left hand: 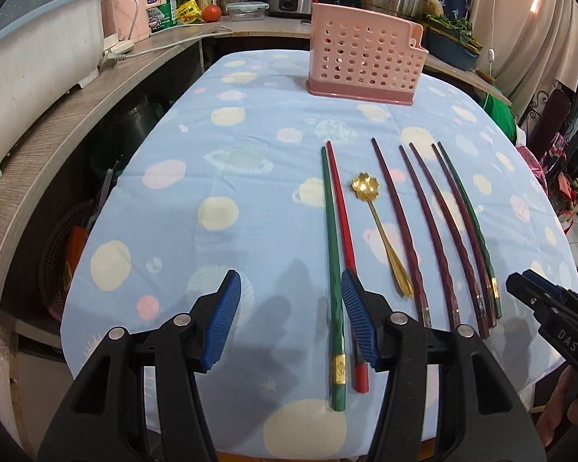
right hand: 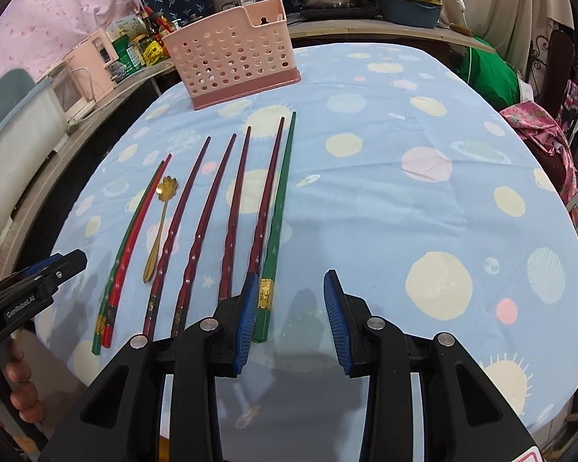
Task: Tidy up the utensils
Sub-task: 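Return both tools to the utensils and grasp a green chopstick with the right tool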
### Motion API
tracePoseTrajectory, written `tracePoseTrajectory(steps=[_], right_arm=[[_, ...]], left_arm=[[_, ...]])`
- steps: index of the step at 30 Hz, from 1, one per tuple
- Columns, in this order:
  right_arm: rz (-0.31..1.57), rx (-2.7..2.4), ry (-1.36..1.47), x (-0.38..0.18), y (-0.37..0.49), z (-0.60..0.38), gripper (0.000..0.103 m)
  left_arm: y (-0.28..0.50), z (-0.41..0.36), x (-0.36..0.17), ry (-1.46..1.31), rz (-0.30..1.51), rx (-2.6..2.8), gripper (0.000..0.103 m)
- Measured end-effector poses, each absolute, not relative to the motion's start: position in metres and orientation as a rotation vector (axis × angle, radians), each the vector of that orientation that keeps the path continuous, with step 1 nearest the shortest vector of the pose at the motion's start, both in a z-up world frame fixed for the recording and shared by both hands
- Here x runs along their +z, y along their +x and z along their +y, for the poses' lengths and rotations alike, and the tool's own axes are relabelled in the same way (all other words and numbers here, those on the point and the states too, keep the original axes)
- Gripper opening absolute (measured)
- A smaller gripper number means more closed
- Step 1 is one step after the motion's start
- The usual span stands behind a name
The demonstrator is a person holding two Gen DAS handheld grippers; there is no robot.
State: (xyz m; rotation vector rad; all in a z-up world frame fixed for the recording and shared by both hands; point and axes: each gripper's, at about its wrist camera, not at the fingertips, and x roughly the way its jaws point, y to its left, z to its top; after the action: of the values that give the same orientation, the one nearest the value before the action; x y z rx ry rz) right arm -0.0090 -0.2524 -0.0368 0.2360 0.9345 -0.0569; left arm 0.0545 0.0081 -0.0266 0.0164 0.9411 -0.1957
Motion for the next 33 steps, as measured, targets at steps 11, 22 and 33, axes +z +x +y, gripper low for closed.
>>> tracePoseTrajectory(steps=[11, 22, 33], right_arm=[[0.953, -0.039, 0.231, -0.047, -0.006, -0.243, 0.034], [0.944, -0.053, 0.218, -0.049, -0.007, -0.245, 0.032], [0.949, -0.063, 0.211, -0.05, -0.007, -0.247, 0.031]], left_arm=[[0.045, 0.007, -0.036, 0.021, 0.97, -0.211, 0.052], [0.04, 0.002, -0.043, 0.03, 0.992, -0.23, 0.052], [0.039, -0.001, -0.055, 0.049, 1.014, -0.218, 0.051]])
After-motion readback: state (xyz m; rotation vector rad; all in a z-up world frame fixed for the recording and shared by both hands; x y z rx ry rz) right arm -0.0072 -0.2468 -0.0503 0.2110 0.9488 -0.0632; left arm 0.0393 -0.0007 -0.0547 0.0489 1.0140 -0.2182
